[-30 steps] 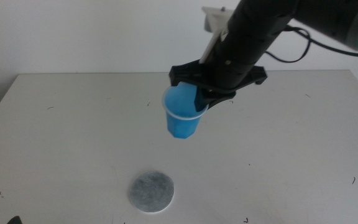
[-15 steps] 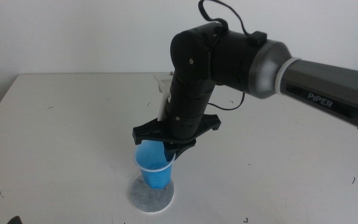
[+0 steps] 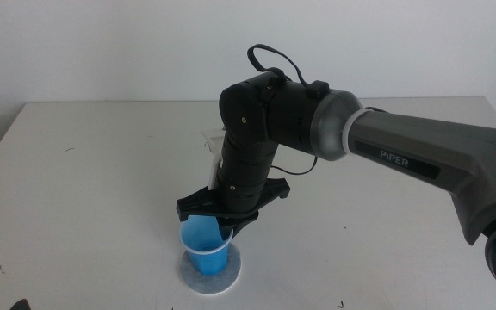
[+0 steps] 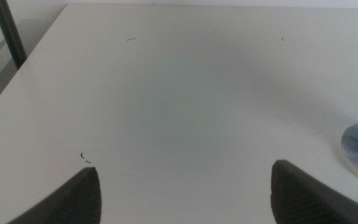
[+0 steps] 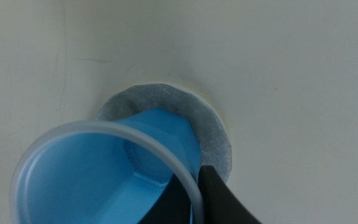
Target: Place an empty cup on a cup mat.
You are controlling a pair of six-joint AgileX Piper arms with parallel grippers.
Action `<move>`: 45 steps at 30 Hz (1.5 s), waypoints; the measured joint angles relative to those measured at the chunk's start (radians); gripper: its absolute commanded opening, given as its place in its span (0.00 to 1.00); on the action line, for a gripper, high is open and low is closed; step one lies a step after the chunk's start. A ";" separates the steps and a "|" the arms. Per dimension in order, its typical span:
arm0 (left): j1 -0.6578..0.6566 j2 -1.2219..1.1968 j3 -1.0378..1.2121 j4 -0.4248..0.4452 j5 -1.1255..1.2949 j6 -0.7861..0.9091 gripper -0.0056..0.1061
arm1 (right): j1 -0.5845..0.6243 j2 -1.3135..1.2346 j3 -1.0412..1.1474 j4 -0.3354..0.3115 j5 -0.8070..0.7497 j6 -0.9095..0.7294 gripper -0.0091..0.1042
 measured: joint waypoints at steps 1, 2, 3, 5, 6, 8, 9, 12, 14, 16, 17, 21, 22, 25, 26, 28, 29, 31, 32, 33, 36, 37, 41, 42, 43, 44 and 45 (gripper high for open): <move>0.000 0.000 0.000 0.000 0.000 0.000 0.99 | 0.000 0.004 -0.003 0.000 -0.001 -0.004 0.10; 0.000 0.000 0.000 0.000 0.000 0.000 0.99 | 0.000 0.005 -0.005 0.000 -0.001 -0.005 0.10; 0.000 0.000 0.000 0.000 0.000 0.000 0.99 | 0.000 0.006 -0.007 0.000 -0.002 -0.007 0.11; 0.000 0.000 0.000 0.000 0.000 0.000 0.99 | 0.000 0.008 -0.008 0.000 -0.003 -0.007 0.17; 0.000 0.000 0.000 0.000 0.000 0.000 0.99 | 0.000 0.011 -0.008 0.000 -0.003 -0.007 0.21; 0.000 0.000 0.000 0.000 0.000 0.000 0.99 | 0.000 0.016 -0.008 0.000 -0.003 -0.007 0.27; 0.000 0.000 0.000 0.000 0.000 0.000 0.99 | 0.000 0.016 -0.008 0.000 -0.003 -0.007 0.32; 0.000 0.000 0.000 0.000 0.000 0.000 0.99 | 0.000 0.015 -0.008 0.000 -0.002 -0.007 0.44; 0.000 0.000 0.000 0.000 0.000 0.000 0.99 | 0.000 0.008 -0.008 0.000 -0.002 -0.007 0.51; 0.000 0.000 0.000 0.000 0.000 0.000 0.99 | 0.000 -0.008 -0.007 -0.001 -0.003 -0.007 0.56; 0.000 0.000 0.000 0.000 0.000 0.000 0.99 | 0.000 -0.022 -0.003 -0.001 -0.007 -0.007 0.58; 0.000 0.000 0.000 0.000 0.000 0.000 0.99 | -0.022 -0.148 0.068 0.000 -0.081 -0.007 0.59; 0.000 0.000 0.000 0.000 0.000 0.000 0.99 | -0.031 -0.186 0.094 0.001 -0.113 -0.007 0.59; 0.000 0.000 0.000 0.000 0.000 0.000 0.99 | -0.081 -0.327 0.198 -0.005 -0.179 -0.008 0.59; 0.000 0.000 0.000 0.000 0.000 0.000 0.99 | -0.102 -0.378 0.232 -0.012 -0.192 -0.009 0.59; 0.000 0.000 0.000 0.000 0.000 0.000 0.99 | -0.149 -0.467 0.295 -0.036 -0.202 -0.010 0.59; 0.000 0.000 0.000 0.000 0.000 0.000 0.99 | -0.171 -0.514 0.322 -0.055 -0.202 -0.010 0.59; 0.000 0.000 0.000 0.000 0.000 0.000 0.99 | -0.212 -0.608 0.370 -0.090 -0.203 -0.006 0.59; 0.000 0.000 0.000 0.000 0.000 0.000 0.99 | -0.236 -0.655 0.397 -0.106 -0.203 -0.003 0.59; 0.000 0.000 0.000 0.000 0.000 0.000 0.99 | -0.260 -0.703 0.423 -0.121 -0.203 0.002 0.59; 0.000 0.000 0.000 0.000 0.000 0.000 0.99 | -0.333 -0.836 0.502 -0.160 -0.204 0.022 0.59; 0.000 0.000 0.000 0.000 0.000 0.000 0.99 | -0.354 -0.873 0.526 -0.173 -0.204 0.025 0.59; 0.000 0.000 0.000 0.000 0.000 0.000 0.99 | -0.456 -1.052 0.656 -0.222 -0.210 0.030 0.59; 0.000 0.000 0.000 0.000 0.000 0.000 0.99 | -0.475 -1.095 0.691 -0.229 -0.218 0.030 0.59; 0.000 0.000 0.000 0.000 0.000 0.000 0.99 | -0.491 -1.137 0.727 -0.232 -0.226 0.025 0.59; 0.000 0.000 0.000 0.000 0.000 0.000 0.99 | -0.500 -1.171 0.756 -0.234 -0.236 0.015 0.59; 0.000 0.000 0.000 0.000 0.000 0.000 0.99 | -0.507 -1.213 0.794 -0.235 -0.254 0.002 0.59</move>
